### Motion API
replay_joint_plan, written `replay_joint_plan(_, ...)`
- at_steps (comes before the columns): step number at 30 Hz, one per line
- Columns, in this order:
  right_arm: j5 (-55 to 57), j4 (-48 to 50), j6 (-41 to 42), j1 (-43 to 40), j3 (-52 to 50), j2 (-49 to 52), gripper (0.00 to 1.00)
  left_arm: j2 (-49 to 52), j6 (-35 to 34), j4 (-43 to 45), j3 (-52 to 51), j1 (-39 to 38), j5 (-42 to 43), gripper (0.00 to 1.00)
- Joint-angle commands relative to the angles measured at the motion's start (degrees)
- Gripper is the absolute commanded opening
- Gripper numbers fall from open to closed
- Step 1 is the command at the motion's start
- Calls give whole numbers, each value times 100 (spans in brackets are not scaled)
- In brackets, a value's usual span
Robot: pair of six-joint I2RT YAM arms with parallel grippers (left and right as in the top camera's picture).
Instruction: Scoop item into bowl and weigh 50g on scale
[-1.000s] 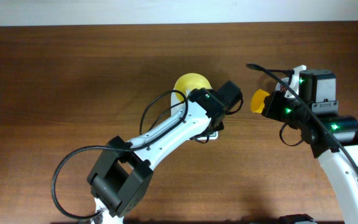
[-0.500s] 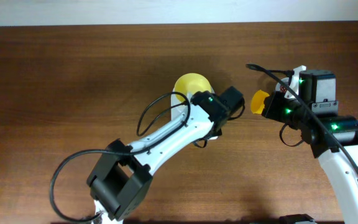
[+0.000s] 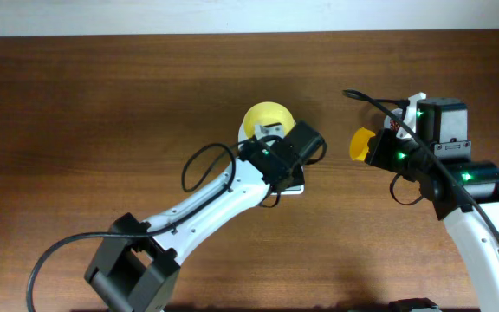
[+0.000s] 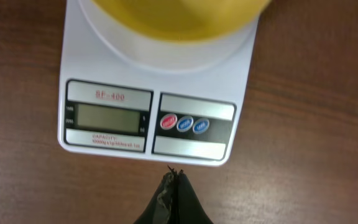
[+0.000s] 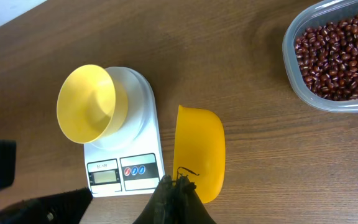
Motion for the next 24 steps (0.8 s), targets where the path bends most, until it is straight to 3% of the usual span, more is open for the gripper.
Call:
replay_joint_plan(1, 94, -2, -127, 31, 114, 11, 4, -127, 39, 125, -50, 122, 22, 0)
replay_joint_plan(7, 94, -2, -129, 31, 114, 11, 4, -122, -24, 203, -50, 107, -4, 0)
replay_joint_plan(10, 118, -2, -184, 31, 114, 11, 4, -122, -483, 208, -50, 105, -92, 0)
replay_joint_plan(24, 116, 0, -256, 31, 114, 11, 4, 520, -608, 291, -55, 105, -92, 0)
